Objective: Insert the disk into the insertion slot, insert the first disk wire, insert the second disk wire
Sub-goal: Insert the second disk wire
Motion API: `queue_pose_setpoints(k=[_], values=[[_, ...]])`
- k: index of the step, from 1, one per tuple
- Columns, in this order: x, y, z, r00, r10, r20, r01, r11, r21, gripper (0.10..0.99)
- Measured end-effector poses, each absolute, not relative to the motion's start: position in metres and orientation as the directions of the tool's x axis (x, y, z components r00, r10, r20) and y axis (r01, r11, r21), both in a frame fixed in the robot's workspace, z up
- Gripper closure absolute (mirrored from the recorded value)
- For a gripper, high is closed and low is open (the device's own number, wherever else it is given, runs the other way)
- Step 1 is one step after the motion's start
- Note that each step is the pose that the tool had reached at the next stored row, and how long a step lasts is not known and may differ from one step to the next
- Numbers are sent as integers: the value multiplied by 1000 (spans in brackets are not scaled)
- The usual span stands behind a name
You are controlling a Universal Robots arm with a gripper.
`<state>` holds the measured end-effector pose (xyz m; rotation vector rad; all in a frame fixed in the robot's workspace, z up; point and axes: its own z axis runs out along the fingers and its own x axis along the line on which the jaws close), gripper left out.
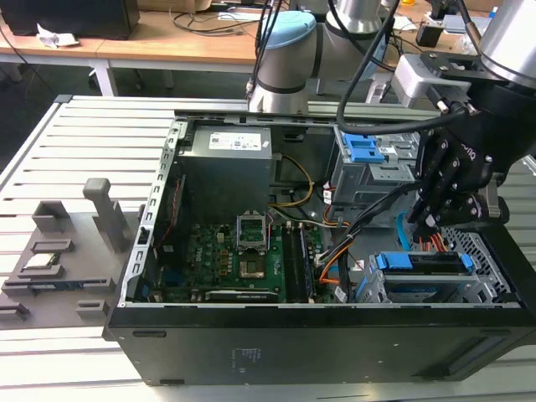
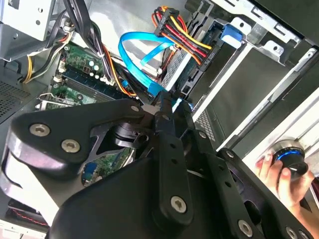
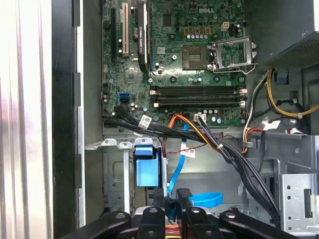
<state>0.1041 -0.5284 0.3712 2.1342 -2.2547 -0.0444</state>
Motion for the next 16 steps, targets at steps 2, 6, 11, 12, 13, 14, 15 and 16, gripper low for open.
queue_pose_setpoints(k=[2,6,11,12,13,14,15,16], values=[[104,-528,371,-54,-998,7,-997,55,46,847],[104,-528,371,-54,-999,7,-997,54,46,925],[104,-532,370,-54,-999,8,-997,54,46,925],[104,-535,368,-53,-999,7,-998,54,46,925],[105,-536,364,-53,-999,8,-998,54,46,925],[105,-536,363,-53,-999,8,-998,54,46,925],[106,-536,361,-53,-999,7,-998,54,46,925],[107,-536,359,-53,-999,8,-998,54,46,925]])
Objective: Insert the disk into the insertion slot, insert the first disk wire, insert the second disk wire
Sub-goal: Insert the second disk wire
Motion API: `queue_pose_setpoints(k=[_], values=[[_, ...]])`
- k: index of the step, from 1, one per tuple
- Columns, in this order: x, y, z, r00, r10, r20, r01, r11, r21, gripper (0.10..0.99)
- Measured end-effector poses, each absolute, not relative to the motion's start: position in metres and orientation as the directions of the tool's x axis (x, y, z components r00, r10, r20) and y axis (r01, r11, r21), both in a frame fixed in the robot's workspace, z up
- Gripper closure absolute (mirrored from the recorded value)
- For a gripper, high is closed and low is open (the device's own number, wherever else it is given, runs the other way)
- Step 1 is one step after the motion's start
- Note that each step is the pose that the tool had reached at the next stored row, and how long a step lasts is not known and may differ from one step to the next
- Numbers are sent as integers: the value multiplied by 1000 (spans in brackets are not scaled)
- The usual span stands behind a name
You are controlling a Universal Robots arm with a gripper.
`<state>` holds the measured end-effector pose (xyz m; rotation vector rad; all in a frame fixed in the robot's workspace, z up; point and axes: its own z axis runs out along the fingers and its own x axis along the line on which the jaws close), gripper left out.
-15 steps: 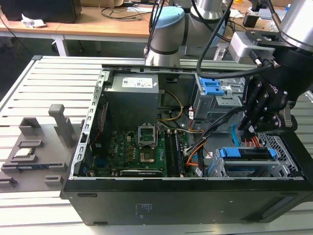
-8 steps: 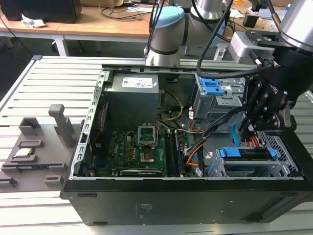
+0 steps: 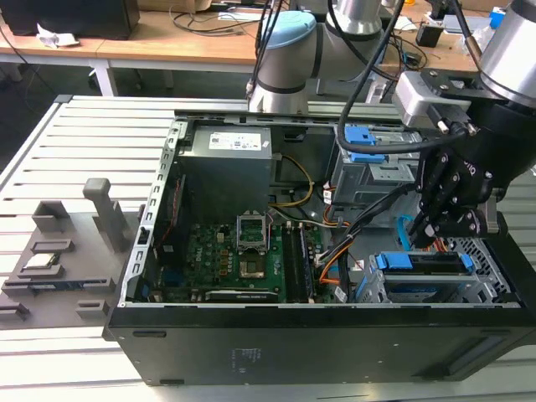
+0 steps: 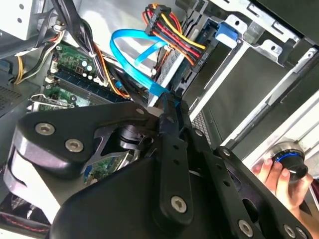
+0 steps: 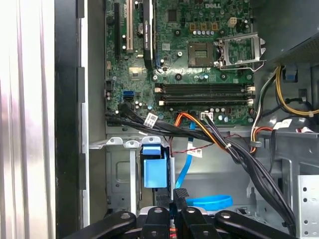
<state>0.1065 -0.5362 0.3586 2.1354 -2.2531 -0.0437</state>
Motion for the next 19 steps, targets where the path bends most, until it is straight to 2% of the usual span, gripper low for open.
queue_pose_setpoints(k=[19], values=[[120,-540,345,-53,-999,8,-998,54,46,925]])
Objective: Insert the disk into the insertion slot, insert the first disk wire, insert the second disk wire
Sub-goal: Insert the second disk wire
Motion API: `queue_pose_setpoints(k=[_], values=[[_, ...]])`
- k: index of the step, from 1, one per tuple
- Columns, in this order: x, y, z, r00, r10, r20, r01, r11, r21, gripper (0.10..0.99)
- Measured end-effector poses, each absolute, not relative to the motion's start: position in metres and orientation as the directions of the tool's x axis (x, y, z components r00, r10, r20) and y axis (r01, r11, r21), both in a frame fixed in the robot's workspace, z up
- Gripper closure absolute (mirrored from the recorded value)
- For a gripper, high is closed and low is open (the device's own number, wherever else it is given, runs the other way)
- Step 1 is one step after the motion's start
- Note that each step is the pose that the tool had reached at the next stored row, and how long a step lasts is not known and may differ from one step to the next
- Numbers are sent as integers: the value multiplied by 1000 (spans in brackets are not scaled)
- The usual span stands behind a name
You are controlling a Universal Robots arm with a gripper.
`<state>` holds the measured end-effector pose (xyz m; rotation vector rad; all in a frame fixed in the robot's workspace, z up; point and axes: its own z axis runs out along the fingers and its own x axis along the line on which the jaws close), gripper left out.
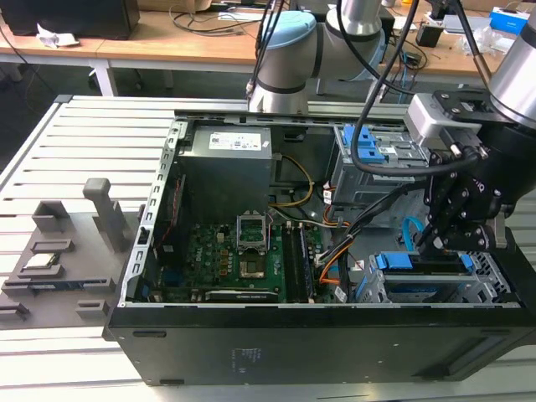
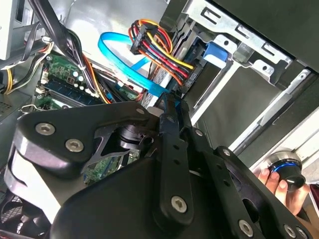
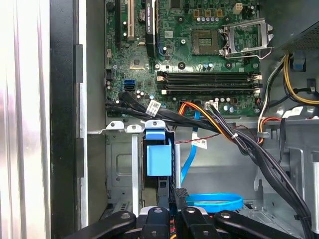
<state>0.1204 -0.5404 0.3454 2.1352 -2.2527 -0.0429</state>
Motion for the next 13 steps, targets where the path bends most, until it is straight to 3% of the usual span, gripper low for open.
queue_pose_setpoints(k=[11,12,13], values=[[121,-541,341,-53,-999,8,-998,54,46,925],[121,-541,341,-53,-999,8,-998,54,46,918],[121,-541,341,-53,-999,8,-998,54,46,851]])
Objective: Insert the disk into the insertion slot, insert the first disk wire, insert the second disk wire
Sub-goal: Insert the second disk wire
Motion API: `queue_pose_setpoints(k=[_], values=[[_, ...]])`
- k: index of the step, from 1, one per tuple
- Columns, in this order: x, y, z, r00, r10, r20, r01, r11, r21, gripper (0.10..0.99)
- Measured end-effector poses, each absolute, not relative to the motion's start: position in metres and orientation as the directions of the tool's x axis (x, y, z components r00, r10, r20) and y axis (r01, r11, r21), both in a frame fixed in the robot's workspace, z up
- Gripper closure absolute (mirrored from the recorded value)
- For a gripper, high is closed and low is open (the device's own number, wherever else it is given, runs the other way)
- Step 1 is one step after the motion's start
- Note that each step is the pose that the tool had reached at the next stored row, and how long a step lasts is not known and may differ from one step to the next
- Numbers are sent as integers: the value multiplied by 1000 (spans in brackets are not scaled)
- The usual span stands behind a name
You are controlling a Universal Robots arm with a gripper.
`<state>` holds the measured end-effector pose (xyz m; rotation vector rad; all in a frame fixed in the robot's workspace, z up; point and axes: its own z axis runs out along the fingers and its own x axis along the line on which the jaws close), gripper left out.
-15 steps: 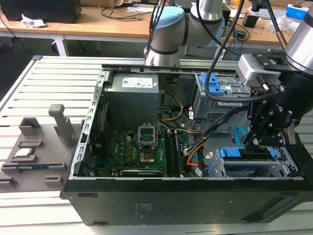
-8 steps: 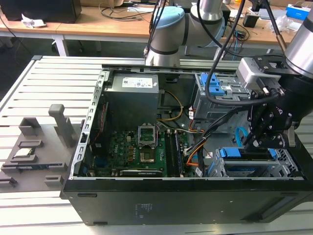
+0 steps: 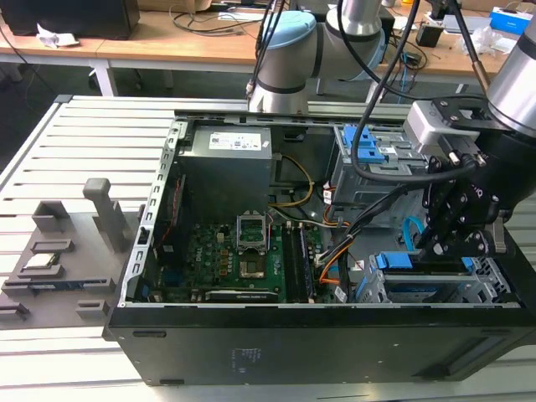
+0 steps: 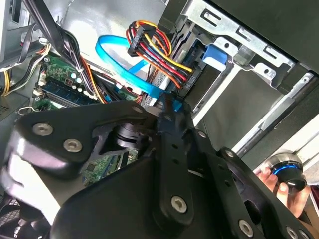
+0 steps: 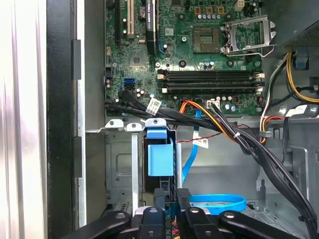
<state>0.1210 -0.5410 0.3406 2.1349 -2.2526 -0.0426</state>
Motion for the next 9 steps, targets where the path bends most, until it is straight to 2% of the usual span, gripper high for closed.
queue_pose_setpoints(k=[3,9], values=[[121,-541,343,-53,-999,8,-998,54,46,851],[121,-539,373,-53,-999,9,-998,54,46,851]])
